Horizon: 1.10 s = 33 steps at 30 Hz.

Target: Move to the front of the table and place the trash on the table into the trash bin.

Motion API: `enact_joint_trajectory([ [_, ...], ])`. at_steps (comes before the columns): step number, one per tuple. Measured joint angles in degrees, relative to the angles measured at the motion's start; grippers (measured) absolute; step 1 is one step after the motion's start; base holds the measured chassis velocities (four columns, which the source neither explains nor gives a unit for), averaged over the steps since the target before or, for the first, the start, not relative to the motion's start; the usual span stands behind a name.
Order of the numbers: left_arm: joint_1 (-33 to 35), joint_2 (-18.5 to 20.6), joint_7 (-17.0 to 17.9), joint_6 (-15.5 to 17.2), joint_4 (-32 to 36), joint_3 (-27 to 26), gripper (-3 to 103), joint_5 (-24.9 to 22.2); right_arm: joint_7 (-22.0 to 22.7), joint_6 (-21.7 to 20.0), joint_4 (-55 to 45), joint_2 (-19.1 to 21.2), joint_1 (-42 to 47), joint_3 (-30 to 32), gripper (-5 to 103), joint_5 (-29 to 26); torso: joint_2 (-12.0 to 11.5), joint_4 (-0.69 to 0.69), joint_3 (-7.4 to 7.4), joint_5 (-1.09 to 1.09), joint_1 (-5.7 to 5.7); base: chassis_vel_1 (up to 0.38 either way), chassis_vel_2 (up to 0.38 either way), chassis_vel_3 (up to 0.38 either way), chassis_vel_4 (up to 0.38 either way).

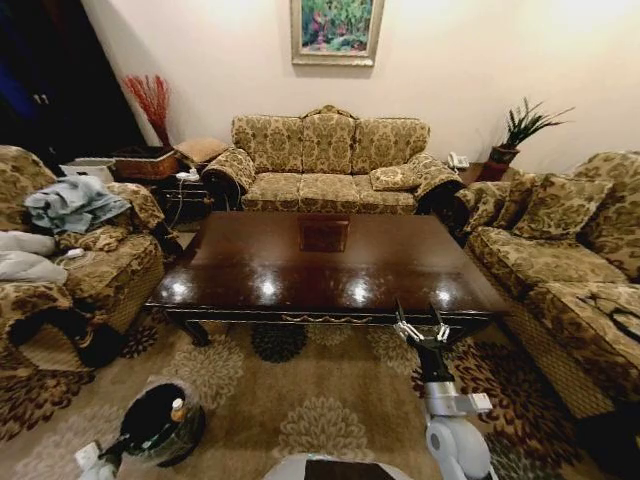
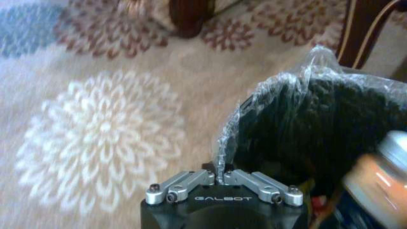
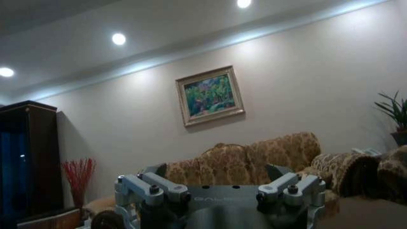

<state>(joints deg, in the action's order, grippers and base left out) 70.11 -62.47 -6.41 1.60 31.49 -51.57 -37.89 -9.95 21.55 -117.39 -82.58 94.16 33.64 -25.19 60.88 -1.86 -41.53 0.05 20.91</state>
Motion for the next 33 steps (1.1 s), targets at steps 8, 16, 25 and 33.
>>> enact_joint_trajectory([
  [8,-1.3,-2.4,2.5,1.3,-2.8,-1.1,2,0.0,-0.1,0.7,-0.1,-0.1,0.9,0.9,100,-0.5,0.0,0.04,-0.01,-0.03,0.0,-0.05,-0.04,0.032,0.014],
  [16,-0.5,-4.0,4.3,3.7,0.1,-1.8,2,-2.7,-0.1,0.8,-0.2,-0.1,1.1,1.5,100,-1.1,0.0,0.01,0.0,-0.05,0.0,0.013,0.002,-0.005,-0.002],
  [25,3.7,-5.5,4.7,8.0,7.5,-1.4,2,-4.1,0.1,0.6,0.5,-1.6,-0.1,1.3,100,-1.4,0.0,0.02,0.0,-0.05,0.0,0.0,0.0,0.0,0.0],
  [33,5.4,-8.4,4.9,8.8,9.2,-0.8,2,0.0,0.0,1.9,1.9,-3.6,-0.5,1.2,100,-1.3,0.0,0.02,-0.01,-0.04,0.01,0.0,0.0,0.0,0.0],
])
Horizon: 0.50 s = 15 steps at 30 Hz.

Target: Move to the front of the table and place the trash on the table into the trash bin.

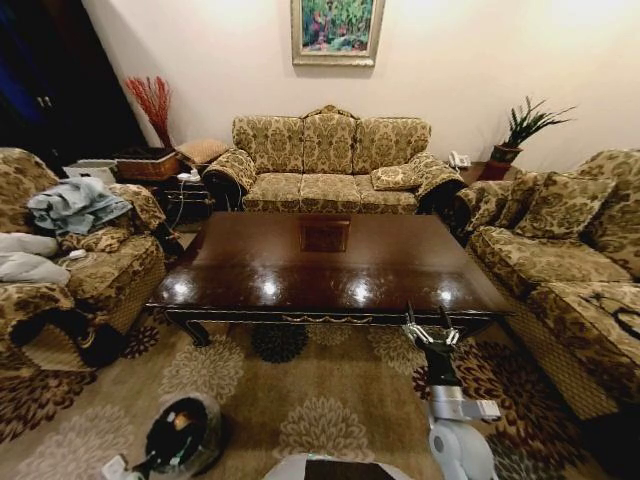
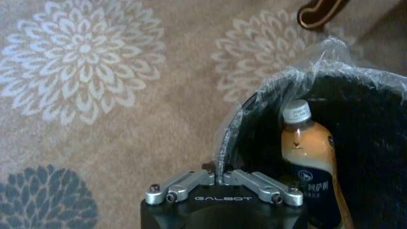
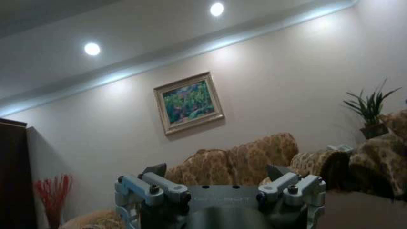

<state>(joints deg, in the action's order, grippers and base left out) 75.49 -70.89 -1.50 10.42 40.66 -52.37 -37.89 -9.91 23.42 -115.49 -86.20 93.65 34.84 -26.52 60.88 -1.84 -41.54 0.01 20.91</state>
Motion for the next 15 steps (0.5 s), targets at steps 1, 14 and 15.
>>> enact_joint_trajectory([
  [1,0.1,-0.3,0.3,0.0,-0.1,0.0,2,0.7,0.0,0.3,0.2,-0.1,0.2,0.0,100,-0.1,0.0,0.0,0.0,0.0,0.0,0.0,0.0,0.0,0.0],
  [14,-2.9,0.3,0.7,-3.7,-7.4,0.1,12,3.0,-0.2,1.4,0.2,0.4,1.7,0.3,100,-0.8,0.0,0.0,0.0,-0.09,0.0,0.0,0.0,0.0,0.0],
  [15,-3.1,0.4,0.8,-3.9,-7.5,0.3,18,3.0,-0.3,1.4,0.2,0.4,1.8,0.3,100,-0.8,0.0,-0.01,0.0,-0.07,0.0,0.0,0.0,0.0,0.0],
])
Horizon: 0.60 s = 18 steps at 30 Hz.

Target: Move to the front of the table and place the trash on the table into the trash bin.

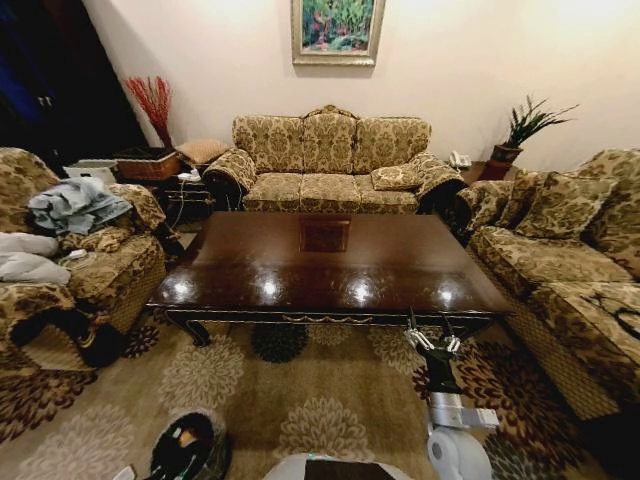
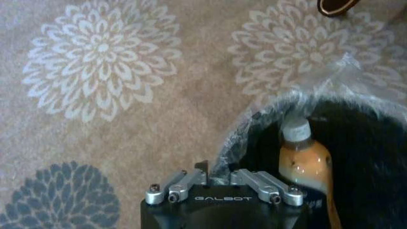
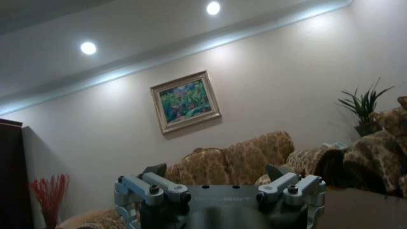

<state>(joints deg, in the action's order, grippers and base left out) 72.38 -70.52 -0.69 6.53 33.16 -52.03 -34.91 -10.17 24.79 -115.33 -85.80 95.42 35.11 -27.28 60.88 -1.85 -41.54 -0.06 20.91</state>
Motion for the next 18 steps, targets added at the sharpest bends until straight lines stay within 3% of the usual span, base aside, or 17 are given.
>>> enact_joint_trajectory([
  [3,-0.5,0.1,1.8,0.0,-0.1,1.1,34,0.4,0.0,-0.1,-0.2,0.0,0.0,0.0,100,0.0,0.0,0.02,0.0,0.07,0.0,0.0,0.0,0.0,0.0],
  [5,-0.6,0.1,2.4,-0.2,-0.2,1.4,34,0.9,0.0,-0.1,-0.3,0.0,0.0,0.0,100,0.0,0.0,0.02,0.0,0.07,0.0,0.0,0.0,0.0,0.0],
  [6,-0.7,0.1,4.5,-1.2,-0.6,2.1,39,2.4,0.0,-0.2,-0.4,0.0,-0.1,0.0,100,0.0,0.0,0.03,0.0,0.08,0.0,0.0,0.0,0.0,0.0],
  [7,-0.7,0.1,4.5,-1.2,-0.6,2.1,39,2.4,0.0,-0.2,-0.4,0.0,-0.1,0.0,100,0.0,0.0,0.03,0.0,0.08,0.0,0.0,0.0,0.0,0.0],
  [10,0.3,-0.4,11.0,-1.0,1.2,2.4,56,5.5,0.0,-0.7,-0.8,-0.2,-0.9,0.0,100,-0.2,0.0,0.02,0.0,0.09,0.0,0.0,0.0,0.0,0.0],
  [11,0.3,-0.4,11.0,-1.0,1.2,2.4,56,5.5,0.0,-0.7,-0.8,-0.2,-0.9,0.0,100,-0.2,0.0,0.02,0.0,0.09,0.0,0.0,0.0,0.0,0.0],
  [14,4.4,-0.9,15.1,3.9,9.5,1.5,73,4.8,0.3,-1.5,-1.3,-0.1,-1.8,0.0,100,-0.9,0.0,0.02,0.0,0.04,0.0,0.0,0.0,0.0,0.0],
  [16,6.1,-0.9,15.2,5.6,12.6,1.3,73,3.8,0.6,-2.0,-1.4,-0.1,-2.1,0.0,100,-1.1,0.0,0.02,0.0,0.03,0.0,0.0,0.0,0.0,0.0],
  [18,10.2,-1.0,13.8,8.7,18.9,0.4,89,2.0,1.3,-2.8,-1.4,-0.1,-2.6,0.0,100,-1.4,0.0,0.0,0.0,0.03,0.0,0.0,0.0,0.0,0.0],
])
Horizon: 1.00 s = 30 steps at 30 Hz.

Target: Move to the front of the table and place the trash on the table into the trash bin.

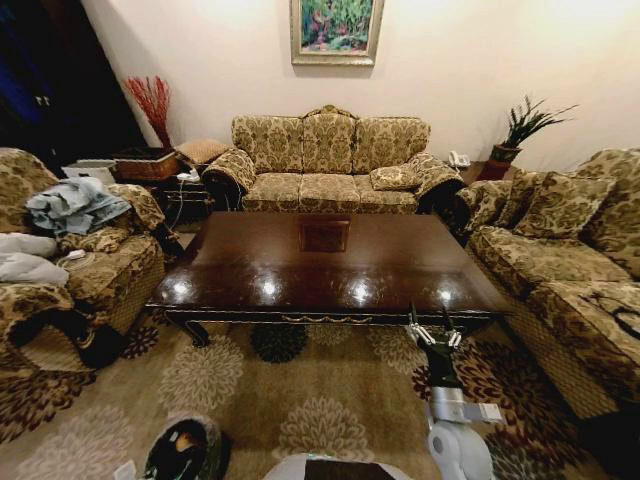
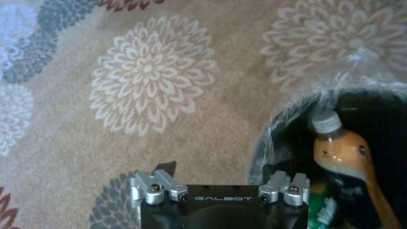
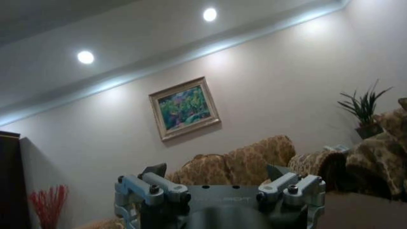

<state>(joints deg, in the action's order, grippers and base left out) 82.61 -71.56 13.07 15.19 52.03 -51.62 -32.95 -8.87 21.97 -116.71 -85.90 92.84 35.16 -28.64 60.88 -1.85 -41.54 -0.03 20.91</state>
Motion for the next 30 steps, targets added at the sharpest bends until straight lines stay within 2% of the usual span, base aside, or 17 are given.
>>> enact_joint_trajectory([
  [1,2.0,0.0,-1.5,0.8,2.8,-0.5,89,-0.6,0.2,-0.3,0.0,0.0,-0.1,0.0,100,-0.2,0.0,0.0,0.0,0.0,0.0,0.0,0.0,0.0,0.0],
  [2,2.0,0.0,-1.5,0.8,2.8,-0.5,89,-0.6,0.2,-0.3,0.0,0.0,-0.1,0.0,100,-0.2,0.0,0.0,0.0,0.0,0.0,0.0,0.0,0.0,0.0],
  [4,5.8,0.0,-5.1,2.2,7.9,-1.9,97,-1.5,0.3,-0.6,0.0,0.0,-0.4,-0.1,100,-0.6,0.0,0.01,0.0,0.03,0.0,0.0,0.0,0.0,0.0],
  [6,8.6,0.0,-7.2,2.4,11.1,-3.1,100,-1.8,0.3,-0.6,0.2,0.0,-0.5,-0.3,100,-0.7,0.0,0.0,0.0,0.01,0.0,0.0,0.0,0.0,0.0],
  [12,10.5,-0.4,-7.8,3.1,13.6,-4.3,100,-1.2,0.2,-0.3,0.9,0.4,-0.3,-0.7,100,-1.3,0.0,0.02,0.0,0.02,0.0,0.0,0.0,0.0,0.0],
  [14,10.8,-0.9,-7.6,3.9,13.8,-4.6,100,0.0,0.1,0.0,1.1,1.0,-0.2,-0.6,100,-1.9,0.0,0.03,0.0,0.06,0.0,0.0,0.0,0.0,0.0],
  [17,11.4,-1.3,-6.5,3.2,14.0,-5.1,100,1.1,0.1,0.1,1.4,1.5,-0.3,-0.2,100,-2.9,0.0,0.02,0.0,0.04,0.0,0.0,0.0,0.0,0.0],
  [21,11.7,-1.8,-0.4,-1.6,14.5,-7.3,100,4.0,0.1,0.5,2.1,2.1,-0.5,0.3,100,-4.3,0.0,0.01,0.0,0.04,0.0,0.0,0.0,0.0,0.0],
  [22,11.7,-1.8,-0.4,-1.6,14.5,-7.3,100,4.0,0.1,0.5,2.1,2.1,-0.5,0.3,100,-4.3,0.0,0.01,0.0,0.04,0.0,0.0,0.0,0.0,0.0],
  [24,11.8,-1.9,1.7,-3.6,16.3,-9.0,100,5.3,0.1,0.4,2.0,2.5,-0.4,0.6,100,-4.7,0.0,0.0,0.0,0.04,0.0,0.0,0.0,0.0,0.0],
  [25,11.9,-1.9,2.3,-5.7,18.0,-10.4,100,5.9,0.1,-0.1,1.7,2.9,-0.3,0.8,100,-4.9,0.0,0.02,0.0,0.02,0.0,0.0,0.0,0.0,0.0],
  [26,11.9,-1.9,2.3,-5.7,18.0,-10.4,100,5.9,0.1,-0.1,1.7,2.9,-0.3,0.8,100,-4.9,0.0,0.02,0.0,0.02,0.0,0.0,0.0,0.0,0.0],
  [27,12.2,-1.6,1.7,-8.8,20.7,-11.9,100,5.8,0.2,-0.9,1.1,3.3,-0.3,0.9,100,-5.0,0.0,0.01,0.0,0.07,0.0,0.0,0.0,0.0,0.0],
  [28,12.7,-1.1,-0.9,-12.7,23.8,-13.4,100,4.9,0.3,-1.6,0.7,3.6,-0.3,1.0,100,-4.9,0.0,0.02,0.0,0.01,0.0,0.0,0.0,0.0,0.0],
  [29,12.7,-1.1,-0.9,-12.7,23.8,-13.4,100,4.9,0.3,-1.6,0.7,3.6,-0.3,1.0,100,-4.9,0.0,0.02,0.0,0.01,0.0,0.0,0.0,0.0,0.0],
  [30,13.2,-0.7,-5.0,-17.6,27.7,-14.9,100,4.3,0.7,-2.1,0.5,4.0,-0.4,1.1,100,-4.2,0.0,-0.01,0.0,0.05,0.0,0.0,0.0,0.0,0.0],
])
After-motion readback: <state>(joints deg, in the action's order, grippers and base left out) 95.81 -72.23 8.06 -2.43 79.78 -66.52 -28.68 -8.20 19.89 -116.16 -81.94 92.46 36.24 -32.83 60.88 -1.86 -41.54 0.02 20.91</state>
